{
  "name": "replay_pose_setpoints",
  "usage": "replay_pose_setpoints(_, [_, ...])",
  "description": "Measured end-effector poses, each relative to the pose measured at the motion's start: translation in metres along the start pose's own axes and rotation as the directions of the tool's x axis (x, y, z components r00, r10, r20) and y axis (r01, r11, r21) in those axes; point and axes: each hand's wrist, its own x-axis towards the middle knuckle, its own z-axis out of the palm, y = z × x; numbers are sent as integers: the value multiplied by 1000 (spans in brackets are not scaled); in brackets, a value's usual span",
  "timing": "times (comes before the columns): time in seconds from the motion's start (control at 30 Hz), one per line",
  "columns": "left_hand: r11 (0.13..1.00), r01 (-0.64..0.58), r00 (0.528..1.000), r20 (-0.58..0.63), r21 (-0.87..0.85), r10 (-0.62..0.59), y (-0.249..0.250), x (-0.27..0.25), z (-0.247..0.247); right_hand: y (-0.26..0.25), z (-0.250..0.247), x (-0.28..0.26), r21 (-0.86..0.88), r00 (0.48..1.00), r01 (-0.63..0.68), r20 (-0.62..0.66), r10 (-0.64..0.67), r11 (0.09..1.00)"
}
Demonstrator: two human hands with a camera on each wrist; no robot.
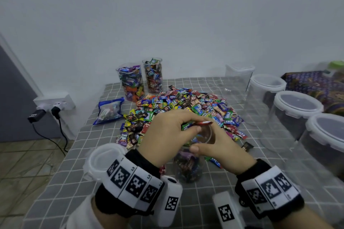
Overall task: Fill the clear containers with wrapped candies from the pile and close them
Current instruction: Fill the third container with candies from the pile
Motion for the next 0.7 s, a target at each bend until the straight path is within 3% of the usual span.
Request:
replay_pose_setpoints(0.17, [999, -13, 1000, -20, 37, 14, 2, 0, 3, -3, 1, -1, -44, 1000, 14, -6, -14, 999])
replay_pose_setpoints(0.43, [998, -15, 999, -42, -55, 13, 1, 0, 6, -3, -1, 1, -59, 999, -37, 5, 37, 998])
replay_pose_setpoints(0.6, [994, -33, 997, -66, -103, 26, -6, 1, 1, -19, -16, -2, -233, 984, -103, 116, 133, 967])
replay_pose_setpoints(0.7, [995, 12, 991, -135, -95, -25, -16, 2, -9, -31, -37, -6, -405, 958, -187, 125, 257, 895])
